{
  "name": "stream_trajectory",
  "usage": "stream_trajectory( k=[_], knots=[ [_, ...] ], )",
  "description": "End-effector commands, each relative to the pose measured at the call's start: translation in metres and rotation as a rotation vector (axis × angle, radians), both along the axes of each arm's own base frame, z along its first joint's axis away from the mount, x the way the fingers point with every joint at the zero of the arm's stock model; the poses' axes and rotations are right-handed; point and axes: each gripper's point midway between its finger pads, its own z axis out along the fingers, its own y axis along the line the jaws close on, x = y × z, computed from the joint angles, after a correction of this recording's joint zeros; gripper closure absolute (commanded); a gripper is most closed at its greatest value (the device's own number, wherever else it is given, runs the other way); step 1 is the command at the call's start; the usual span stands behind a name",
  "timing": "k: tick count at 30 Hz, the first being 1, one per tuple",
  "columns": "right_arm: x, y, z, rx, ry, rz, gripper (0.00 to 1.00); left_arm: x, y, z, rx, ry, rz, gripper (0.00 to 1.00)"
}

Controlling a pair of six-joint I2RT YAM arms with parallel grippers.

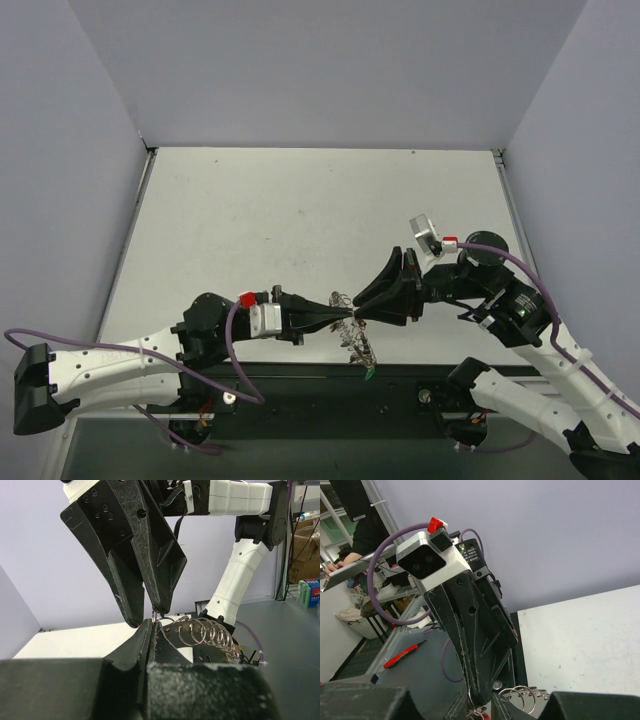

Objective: Put the keys on the keyring

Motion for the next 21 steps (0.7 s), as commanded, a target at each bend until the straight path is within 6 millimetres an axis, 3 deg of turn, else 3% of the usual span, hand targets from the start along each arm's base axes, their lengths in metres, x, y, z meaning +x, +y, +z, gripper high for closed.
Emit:
stream_trajectory(
  k=[1,6,16,21],
  knots=[
    [-0.002,0.003,0.003,0.015,-0.033,0.022,0.74,-0.002,0.011,0.043,-0.138,-0.034,0.011,1.00],
    [-0.001,0.005,-0.002,0.008,-0.027,0.027,0.82,-0.002,0.012,0.043,-0.140,-0.035,0.011,1.00],
    [-0.002,0.007,-0.010,-0.010,-0.006,0.039,0.76,-0.001,0.014,0.044,-0.149,-0.029,0.020,1.00],
    [-0.001,0.006,-0.012,-0.014,-0.006,0.032,0.86,-0.001,0.015,0.044,-0.152,-0.030,0.022,1.00]
  ],
)
